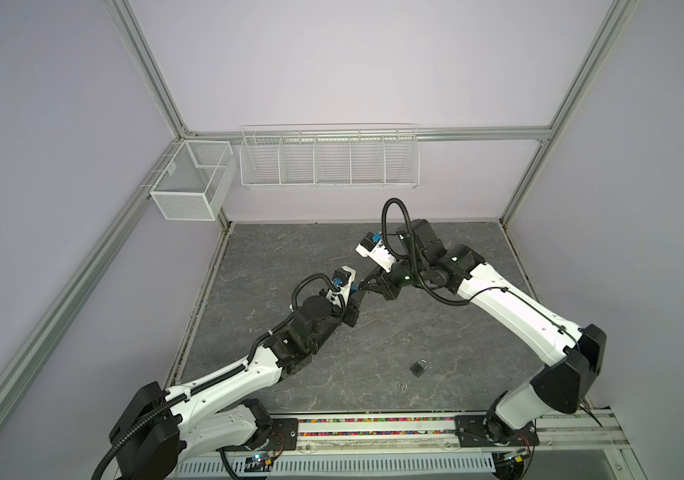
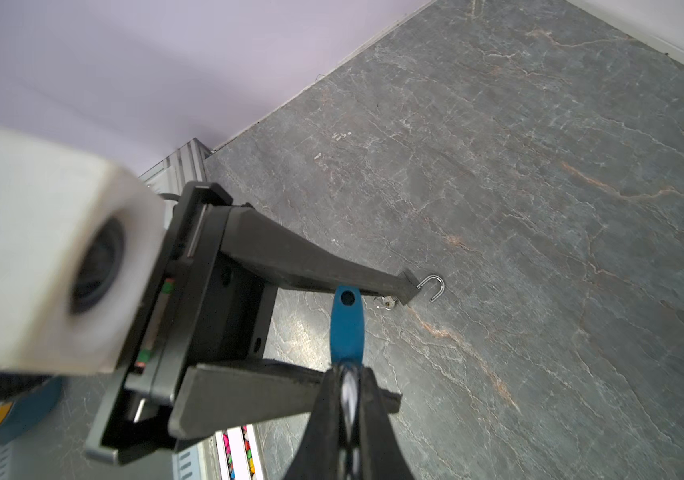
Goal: Unlock with the key
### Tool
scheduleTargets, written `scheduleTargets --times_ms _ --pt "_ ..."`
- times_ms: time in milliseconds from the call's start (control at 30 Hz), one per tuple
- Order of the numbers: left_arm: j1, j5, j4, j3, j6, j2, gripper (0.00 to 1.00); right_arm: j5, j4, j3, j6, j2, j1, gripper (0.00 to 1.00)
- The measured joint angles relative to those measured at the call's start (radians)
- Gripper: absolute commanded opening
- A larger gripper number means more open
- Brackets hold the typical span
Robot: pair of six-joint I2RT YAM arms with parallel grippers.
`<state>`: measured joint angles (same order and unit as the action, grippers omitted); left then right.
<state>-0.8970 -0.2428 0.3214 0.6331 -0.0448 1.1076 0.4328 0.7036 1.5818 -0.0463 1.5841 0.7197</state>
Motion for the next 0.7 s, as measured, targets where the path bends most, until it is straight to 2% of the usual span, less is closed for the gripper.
scheduleTargets --times_ms 33,100,133,267,367,433,567,700 --pt "0.000 -0.008 0.000 0.003 -0.010 0.006 0.00 -0.013 -0.007 -0.005 0.015 0.000 0.000 0.34" --pt "0.000 -0.027 -0.009 0.005 -0.034 0.021 0.00 -0.054 -0.016 -0.019 0.044 -0.005 -0.008 0.34" --pt "0.002 -0.033 -0.015 0.009 -0.049 0.029 0.00 -0.066 -0.021 -0.030 0.058 -0.010 -0.015 0.39" --pt "0.003 -0.050 -0.068 0.043 -0.122 0.091 0.00 -0.093 -0.062 -0.132 0.149 -0.080 -0.071 0.63" --pt "0.003 -0.045 -0.135 0.103 -0.203 0.185 0.00 -0.102 -0.098 -0.233 0.243 -0.168 -0.150 0.66" --pt "0.003 -0.023 -0.193 0.163 -0.263 0.277 0.00 -0.109 -0.119 -0.292 0.305 -0.213 -0.209 0.72" --pt "0.004 0.035 -0.322 0.299 -0.365 0.460 0.00 -0.151 -0.129 -0.397 0.392 -0.257 -0.280 0.80" --pt "0.004 0.076 -0.479 0.446 -0.447 0.619 0.00 -0.184 -0.129 -0.517 0.473 -0.281 -0.340 0.83"
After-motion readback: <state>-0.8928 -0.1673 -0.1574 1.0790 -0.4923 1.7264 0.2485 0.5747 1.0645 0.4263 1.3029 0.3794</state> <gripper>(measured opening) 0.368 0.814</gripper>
